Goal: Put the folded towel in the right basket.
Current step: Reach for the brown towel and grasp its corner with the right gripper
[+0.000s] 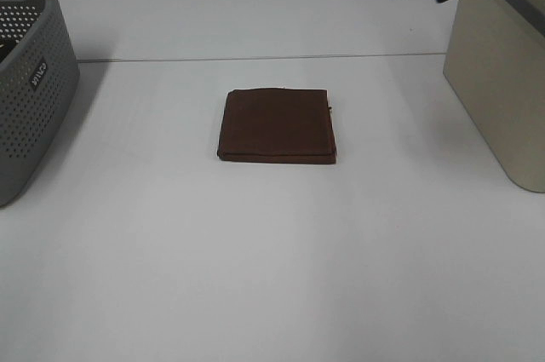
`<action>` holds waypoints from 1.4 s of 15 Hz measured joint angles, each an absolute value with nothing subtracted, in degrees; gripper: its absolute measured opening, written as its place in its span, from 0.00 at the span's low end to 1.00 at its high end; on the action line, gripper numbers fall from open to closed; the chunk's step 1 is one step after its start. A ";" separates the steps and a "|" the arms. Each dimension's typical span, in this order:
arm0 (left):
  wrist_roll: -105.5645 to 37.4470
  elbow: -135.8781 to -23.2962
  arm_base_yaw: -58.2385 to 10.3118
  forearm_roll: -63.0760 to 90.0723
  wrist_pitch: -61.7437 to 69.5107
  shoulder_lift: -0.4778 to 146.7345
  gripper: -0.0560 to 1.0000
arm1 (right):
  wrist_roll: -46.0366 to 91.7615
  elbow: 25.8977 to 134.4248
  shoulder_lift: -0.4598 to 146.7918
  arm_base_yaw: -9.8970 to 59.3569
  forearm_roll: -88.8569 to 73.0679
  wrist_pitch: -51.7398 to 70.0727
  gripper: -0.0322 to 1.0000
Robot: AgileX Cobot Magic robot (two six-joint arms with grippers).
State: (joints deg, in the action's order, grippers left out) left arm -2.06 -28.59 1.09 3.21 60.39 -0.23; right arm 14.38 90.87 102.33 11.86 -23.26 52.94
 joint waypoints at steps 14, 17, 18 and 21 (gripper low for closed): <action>-2.06 -28.59 1.09 3.21 60.39 -0.23 0.97 | 14.09 121.01 145.02 12.20 -34.84 65.20 0.72; -2.06 -28.59 1.09 3.21 60.39 -0.23 0.97 | 14.09 121.41 147.19 12.20 -35.29 64.69 0.72; -2.06 -28.59 1.09 3.21 60.39 -0.23 0.97 | 14.09 121.41 147.31 12.20 -35.75 64.23 0.72; -2.06 -28.59 1.09 3.21 60.39 -0.23 0.97 | 16.10 121.87 148.80 12.20 -41.25 63.60 0.68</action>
State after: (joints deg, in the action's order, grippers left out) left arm -2.06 -28.59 1.09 3.21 60.39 -0.23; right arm 16.10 121.87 148.80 12.20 -41.25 63.60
